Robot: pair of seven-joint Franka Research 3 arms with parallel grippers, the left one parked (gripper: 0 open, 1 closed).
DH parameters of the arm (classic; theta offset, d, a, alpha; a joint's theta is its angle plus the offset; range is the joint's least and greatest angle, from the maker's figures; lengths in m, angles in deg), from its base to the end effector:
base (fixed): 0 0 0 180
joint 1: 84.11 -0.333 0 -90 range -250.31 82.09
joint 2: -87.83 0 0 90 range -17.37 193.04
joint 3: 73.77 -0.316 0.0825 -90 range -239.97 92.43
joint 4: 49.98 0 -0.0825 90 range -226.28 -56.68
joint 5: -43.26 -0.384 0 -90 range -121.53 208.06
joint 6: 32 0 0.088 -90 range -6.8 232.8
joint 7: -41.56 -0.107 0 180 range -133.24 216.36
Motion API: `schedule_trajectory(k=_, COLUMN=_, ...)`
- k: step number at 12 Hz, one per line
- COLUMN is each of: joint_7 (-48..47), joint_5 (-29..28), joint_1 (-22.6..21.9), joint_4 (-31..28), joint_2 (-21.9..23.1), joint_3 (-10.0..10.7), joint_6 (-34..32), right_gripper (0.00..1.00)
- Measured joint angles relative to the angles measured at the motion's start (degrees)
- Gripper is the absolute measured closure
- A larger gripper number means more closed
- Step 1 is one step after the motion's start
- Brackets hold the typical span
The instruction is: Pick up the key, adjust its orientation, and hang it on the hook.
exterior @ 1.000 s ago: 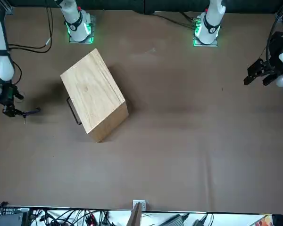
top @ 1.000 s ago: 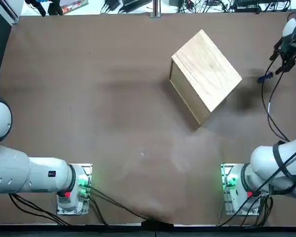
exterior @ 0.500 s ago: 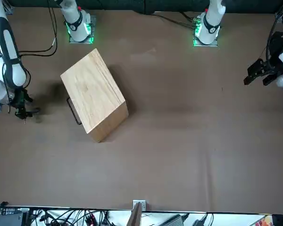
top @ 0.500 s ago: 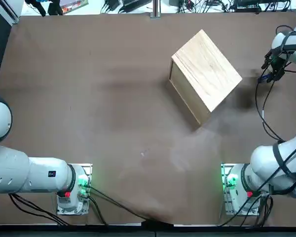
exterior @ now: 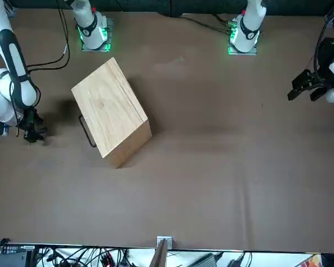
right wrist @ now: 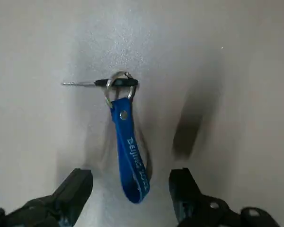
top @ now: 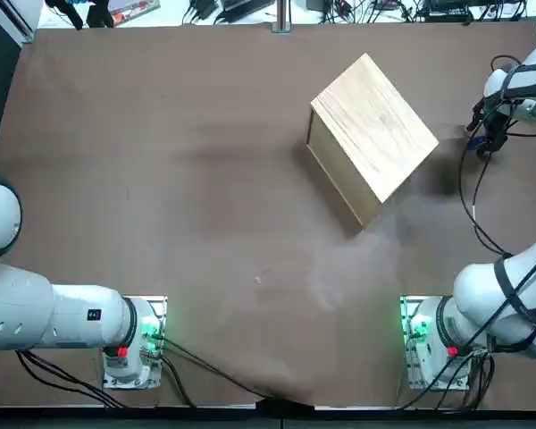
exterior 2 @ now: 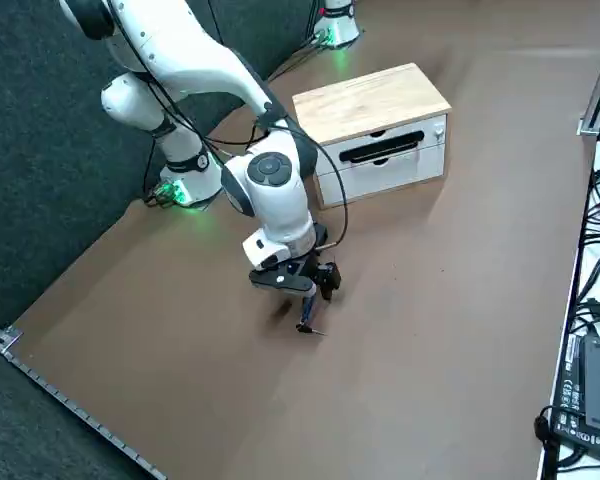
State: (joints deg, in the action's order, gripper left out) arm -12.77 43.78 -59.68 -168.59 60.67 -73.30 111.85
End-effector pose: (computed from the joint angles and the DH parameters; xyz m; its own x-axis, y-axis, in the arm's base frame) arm 0.5318 -0.2467 0.1955 0.1948 -0.9808 -0.0124 -0.9803 -0.1951 0.0324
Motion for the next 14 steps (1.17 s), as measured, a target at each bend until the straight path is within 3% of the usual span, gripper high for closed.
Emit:
schedule_trajectory(k=8, joint_7=0.3, joint_5=0.0, joint_1=-0.3, joint_4=0.0, joint_2=-1.0, joint_3=-0.1, joint_6=1.0, right_gripper=0.02)
schedule_trajectory(k=9, joint_7=0.6, joint_5=0.0, joint_1=-0.3, joint_4=0.0, joint_2=-1.0, joint_3=-0.2, joint_6=1.0, right_gripper=0.08)
schedule_trajectory(k=11, joint_7=1.1, joint_5=0.0, joint_1=-0.5, joint_4=-0.2, joint_2=-0.9, joint_3=-0.2, joint_6=1.0, right_gripper=0.32)
schedule_trajectory(k=12, joint_7=1.2, joint_5=0.0, joint_1=-0.5, joint_4=-0.3, joint_2=-0.8, joint_3=-0.2, joint_6=1.0, right_gripper=0.32)
schedule_trajectory(k=14, joint_7=1.4, joint_5=0.0, joint_1=-0.5, joint_4=-0.4, joint_2=-0.5, joint_3=-0.2, joint_6=1.1, right_gripper=0.48)
